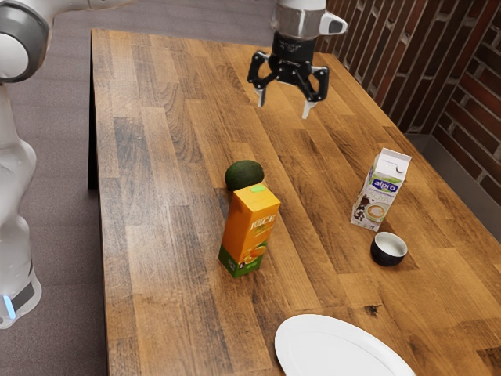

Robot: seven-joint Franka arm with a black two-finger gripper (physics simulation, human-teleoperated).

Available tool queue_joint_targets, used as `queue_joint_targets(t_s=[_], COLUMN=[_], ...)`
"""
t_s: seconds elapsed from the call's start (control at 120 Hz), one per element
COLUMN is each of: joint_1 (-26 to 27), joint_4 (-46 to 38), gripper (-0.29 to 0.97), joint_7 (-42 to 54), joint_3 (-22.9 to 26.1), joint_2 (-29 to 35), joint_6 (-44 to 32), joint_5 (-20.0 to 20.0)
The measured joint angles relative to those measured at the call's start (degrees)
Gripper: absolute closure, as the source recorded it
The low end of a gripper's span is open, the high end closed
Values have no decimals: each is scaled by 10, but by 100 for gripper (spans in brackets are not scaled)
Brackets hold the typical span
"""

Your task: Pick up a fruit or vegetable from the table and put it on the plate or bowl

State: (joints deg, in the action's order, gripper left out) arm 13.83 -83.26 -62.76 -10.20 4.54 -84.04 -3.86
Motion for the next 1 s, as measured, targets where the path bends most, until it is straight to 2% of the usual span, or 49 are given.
queue_joint_targets(t_s=[0.275,0.358,0.525,0.6,0.65,0.742,0.808,0.9,1.0], joint_1=[-6,1,-28,-46,-61,-36,-20,-26,-25], joint_4=[-1,-1,-48,-66,-68,-80,-85,-87,-86], gripper=[0,0,0,0,0,0,0,0,0], joint_7=[-288,-326,-361,-335,-306,-243,-181,-94,-13], joint_3=[-7,-39,-72,-72,-53,-40,-37,-18,-17], joint_2=[-1,-16,-27,-11,-4,-1,-1,0,-27], joint_6=[23,30,18,7,2,-27,-54,-79,-96], joint_5=[-3,-4,-3,16,33,57,62,68,71])
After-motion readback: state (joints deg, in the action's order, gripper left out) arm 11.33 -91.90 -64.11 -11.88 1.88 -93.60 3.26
